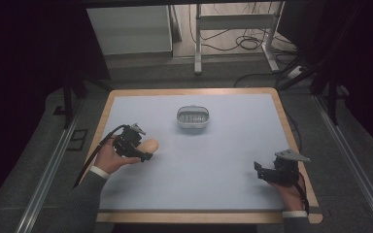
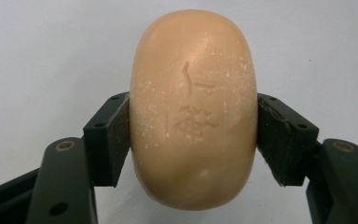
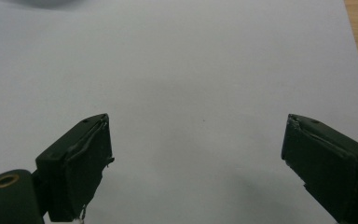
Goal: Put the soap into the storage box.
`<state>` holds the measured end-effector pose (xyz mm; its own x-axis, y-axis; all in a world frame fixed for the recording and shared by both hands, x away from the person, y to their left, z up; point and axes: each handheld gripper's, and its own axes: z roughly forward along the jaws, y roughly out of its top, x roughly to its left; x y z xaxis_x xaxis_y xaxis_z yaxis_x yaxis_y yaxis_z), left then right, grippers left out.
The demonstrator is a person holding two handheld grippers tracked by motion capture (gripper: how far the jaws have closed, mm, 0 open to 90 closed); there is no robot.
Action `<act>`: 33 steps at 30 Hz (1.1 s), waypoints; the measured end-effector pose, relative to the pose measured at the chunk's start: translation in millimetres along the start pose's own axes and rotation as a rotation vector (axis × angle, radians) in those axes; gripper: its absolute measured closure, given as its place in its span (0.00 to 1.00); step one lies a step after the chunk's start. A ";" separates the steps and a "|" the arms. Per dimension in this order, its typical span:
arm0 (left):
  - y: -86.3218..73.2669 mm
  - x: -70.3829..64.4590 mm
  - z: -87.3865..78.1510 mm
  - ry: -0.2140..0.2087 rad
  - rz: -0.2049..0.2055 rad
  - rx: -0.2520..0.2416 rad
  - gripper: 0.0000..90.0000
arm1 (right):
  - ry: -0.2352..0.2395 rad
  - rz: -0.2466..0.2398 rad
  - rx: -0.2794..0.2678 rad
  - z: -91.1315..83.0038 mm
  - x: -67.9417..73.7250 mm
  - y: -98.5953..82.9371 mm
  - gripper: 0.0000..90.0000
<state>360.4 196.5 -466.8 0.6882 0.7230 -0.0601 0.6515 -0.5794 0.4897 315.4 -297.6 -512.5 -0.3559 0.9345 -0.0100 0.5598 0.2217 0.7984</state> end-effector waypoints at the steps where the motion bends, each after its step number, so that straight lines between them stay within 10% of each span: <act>1: 0.5 0.3 0.2 0.001 -0.001 0.000 0.37 | 0.000 0.001 0.000 0.0 -0.1 0.0 0.09; 33: 18.8 11.2 1.4 0.024 0.002 0.001 0.37 | -0.002 0.003 0.004 1.0 -1.8 -0.8 0.09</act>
<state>380.9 193.2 -459.4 0.6813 0.7310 -0.0381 0.6506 -0.5808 0.4893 316.3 -299.2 -513.7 -0.3531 0.9355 -0.0085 0.5640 0.2201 0.7959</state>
